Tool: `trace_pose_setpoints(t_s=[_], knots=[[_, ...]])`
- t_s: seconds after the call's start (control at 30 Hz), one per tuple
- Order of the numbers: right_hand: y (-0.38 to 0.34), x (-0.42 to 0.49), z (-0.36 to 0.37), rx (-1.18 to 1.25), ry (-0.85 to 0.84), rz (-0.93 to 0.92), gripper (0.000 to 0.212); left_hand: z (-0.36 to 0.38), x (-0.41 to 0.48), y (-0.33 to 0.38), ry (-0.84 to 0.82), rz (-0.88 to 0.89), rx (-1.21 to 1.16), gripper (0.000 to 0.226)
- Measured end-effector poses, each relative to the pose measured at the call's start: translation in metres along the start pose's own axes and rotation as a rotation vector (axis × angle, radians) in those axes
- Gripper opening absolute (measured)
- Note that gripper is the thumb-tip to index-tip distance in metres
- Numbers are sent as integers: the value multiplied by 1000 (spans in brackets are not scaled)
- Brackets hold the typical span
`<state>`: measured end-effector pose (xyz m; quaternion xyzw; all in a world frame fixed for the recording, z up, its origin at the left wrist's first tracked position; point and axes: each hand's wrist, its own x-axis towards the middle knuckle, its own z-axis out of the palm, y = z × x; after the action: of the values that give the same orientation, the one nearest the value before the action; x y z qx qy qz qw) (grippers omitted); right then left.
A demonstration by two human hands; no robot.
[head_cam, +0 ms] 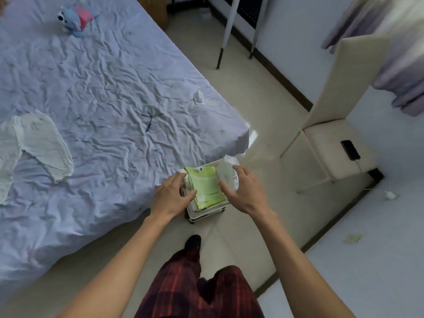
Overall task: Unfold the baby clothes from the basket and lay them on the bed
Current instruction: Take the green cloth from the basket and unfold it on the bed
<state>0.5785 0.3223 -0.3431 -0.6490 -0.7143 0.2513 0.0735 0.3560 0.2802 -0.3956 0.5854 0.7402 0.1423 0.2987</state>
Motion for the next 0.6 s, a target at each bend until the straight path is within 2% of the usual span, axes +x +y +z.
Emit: trace_pose_setpoints(t_s=[0.13, 0.33, 0.6], knots=[[26, 36, 29, 22, -113, -29, 70, 34, 23, -7, -65, -116, 11, 74], [67, 91, 95, 14, -316, -61, 73, 93, 63, -16, -95, -256, 32, 66], [113, 143, 184, 83, -490, -33, 72, 160, 103, -18, 40, -371, -6, 51]])
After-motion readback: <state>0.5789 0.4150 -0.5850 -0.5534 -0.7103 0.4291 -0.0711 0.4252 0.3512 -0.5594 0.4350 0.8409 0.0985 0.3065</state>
